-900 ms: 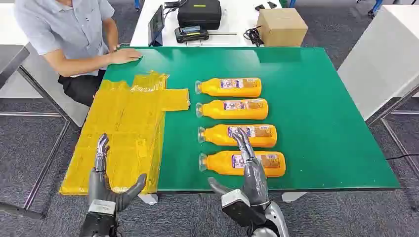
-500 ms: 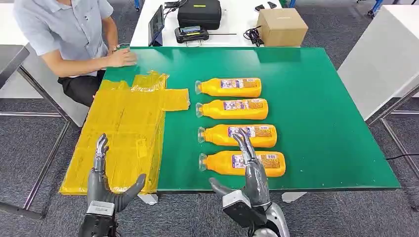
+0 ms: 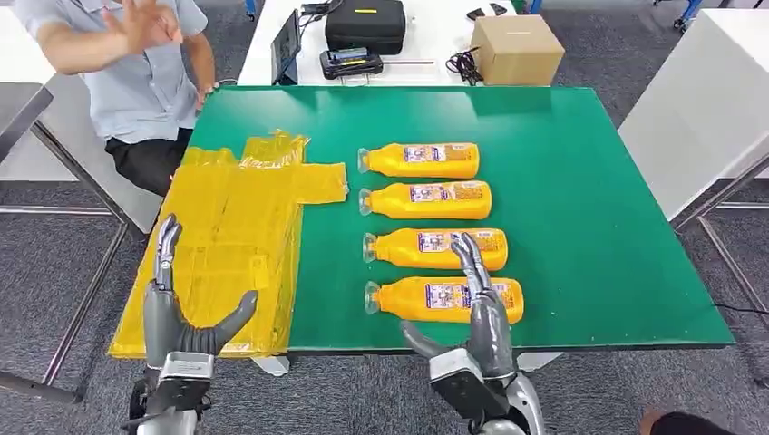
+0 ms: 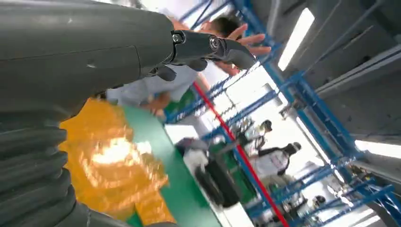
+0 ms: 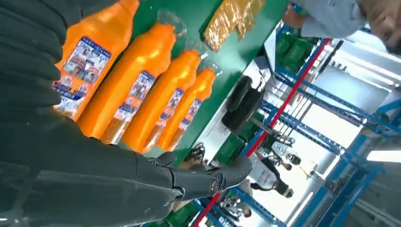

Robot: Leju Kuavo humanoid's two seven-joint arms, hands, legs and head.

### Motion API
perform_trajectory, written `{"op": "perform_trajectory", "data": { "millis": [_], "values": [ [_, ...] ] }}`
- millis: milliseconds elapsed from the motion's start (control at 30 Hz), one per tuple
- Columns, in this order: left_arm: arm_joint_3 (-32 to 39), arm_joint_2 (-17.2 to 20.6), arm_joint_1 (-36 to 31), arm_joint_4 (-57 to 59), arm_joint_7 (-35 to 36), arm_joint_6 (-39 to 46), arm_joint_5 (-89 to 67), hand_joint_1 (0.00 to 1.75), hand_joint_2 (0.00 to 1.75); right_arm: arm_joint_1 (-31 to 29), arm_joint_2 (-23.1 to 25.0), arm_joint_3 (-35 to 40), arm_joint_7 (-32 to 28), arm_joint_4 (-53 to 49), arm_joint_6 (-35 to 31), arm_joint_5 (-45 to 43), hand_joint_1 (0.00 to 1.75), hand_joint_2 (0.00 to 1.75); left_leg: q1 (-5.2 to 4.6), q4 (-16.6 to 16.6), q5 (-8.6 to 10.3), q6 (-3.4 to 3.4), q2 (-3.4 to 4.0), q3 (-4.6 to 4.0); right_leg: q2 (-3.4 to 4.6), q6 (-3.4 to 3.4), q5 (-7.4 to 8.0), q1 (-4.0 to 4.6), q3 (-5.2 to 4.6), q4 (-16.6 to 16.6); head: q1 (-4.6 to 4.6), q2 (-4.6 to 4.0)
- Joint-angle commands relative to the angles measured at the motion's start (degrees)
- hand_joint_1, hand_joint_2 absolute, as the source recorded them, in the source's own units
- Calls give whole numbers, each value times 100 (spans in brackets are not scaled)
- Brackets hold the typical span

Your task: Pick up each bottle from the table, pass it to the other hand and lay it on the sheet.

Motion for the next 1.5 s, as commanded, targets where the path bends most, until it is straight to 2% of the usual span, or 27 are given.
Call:
{"op": "perform_trajectory", "data": {
  "millis": [33,167,200,233,300,333,400,567,633,667,800,1033,1067,1200,1300,1467,1500],
  "values": [
    [47,31,-174,30,63,42,83,0,175,-14,122,-504,-24,75,118,-41,0,175,6,-2,-14,-13,-9,32,-13,-17,-19,7,35,1,0,0],
    [-123,31,-63,258,219,25,329,0,175,-126,113,-578,-16,280,276,21,0,175,7,-1,-20,-13,8,39,4,-17,-17,9,39,-2,-2,0],
    [-142,31,-83,352,221,39,343,0,175,-156,76,-518,40,313,169,343,0,175,3,-7,-6,-7,2,21,-1,-9,-6,4,21,-7,-2,0],
    [-226,31,-188,637,219,42,336,0,175,-251,0,-323,126,413,-311,1201,0,175,4,-8,-8,-9,-1,31,-4,-11,-9,5,32,-8,-2,0],
    [-428,31,-268,894,208,36,302,0,175,-381,-129,-136,269,524,-470,1581,0,175,3,-9,-3,-6,-3,23,-4,-9,-4,4,25,-10,0,0],
    [-572,31,-263,938,232,108,164,0,175,-425,-236,-26,469,558,-725,2047,0,175,4,-10,-8,-8,1,34,-1,-12,-8,5,35,-11,-2,0],
    [-826,31,-164,771,295,75,280,0,175,-451,-341,44,685,539,-841,2279,0,175,2,-7,-2,-4,-2,17,-2,-6,-2,2,19,-9,0,0],
    [-857,31,-81,659,318,58,285,0,175,-440,-406,11,695,554,-860,2257,0,175,3,-8,-9,-6,-1,31,-2,-11,-10,4,35,-10,0,0],
    [-908,31,-66,630,355,-75,207,0,175,-566,-686,74,1405,885,-891,3363,0,175,3,-8,-13,-8,4,36,3,-13,-12,5,39,-9,0,0],
    [-947,31,-53,599,370,-182,255,0,175,-637,-829,101,1588,1112,-874,3634,0,175,4,-12,-8,-6,7,31,6,-10,-5,6,34,-14,-2,0],
    [-1161,31,-22,557,370,-396,380,0,175,-771,-1096,-161,1685,1576,-1067,3685,0,175,4,-11,-4,-4,-2,25,-2,-6,-1,6,32,-17,0,0],
    [-1240,31,-25,657,337,-348,498,0,175,-843,-1333,-192,2120,1999,-624,4051,0,175,3,-8,-3,-4,-2,17,-1,-6,-2,4,23,-12,0,0],
    [-1245,31,-23,655,337,-343,498,0,175,-835,-1347,-198,2120,2018,-625,4050,0,175,4,-12,-10,-8,1,38,0,-11,-7,6,43,-16,-2,0],
    [-1278,31,-5,631,334,-358,538,0,175,-811,-1387,-199,2169,2005,-704,4147,0,175,1,-6,-5,-4,-3,17,-3,-7,-5,3,22,-7,-2,0],
    [-1353,31,-15,663,332,-370,546,0,175,-862,-1474,-176,2211,2147,-587,4191,0,175,2,-10,-16,-9,5,43,3,-13,-13,4,45,-11,-2,0],
    [-1412,31,-26,678,338,-380,547,0,175,-1002,-1534,-123,2215,2399,-546,4193,0,175,1,-6,-3,-3,2,12,3,-5,-1,2,15,-8,-4,0],
    [-1446,33,-23,694,337,-389,532,0,175,-1025,-1548,-85,2205,2422,-534,4209,0,175,2,-5,-10,-5,7,27,6,-8,-6,3,30,-8,-2,0]
  ]
}}
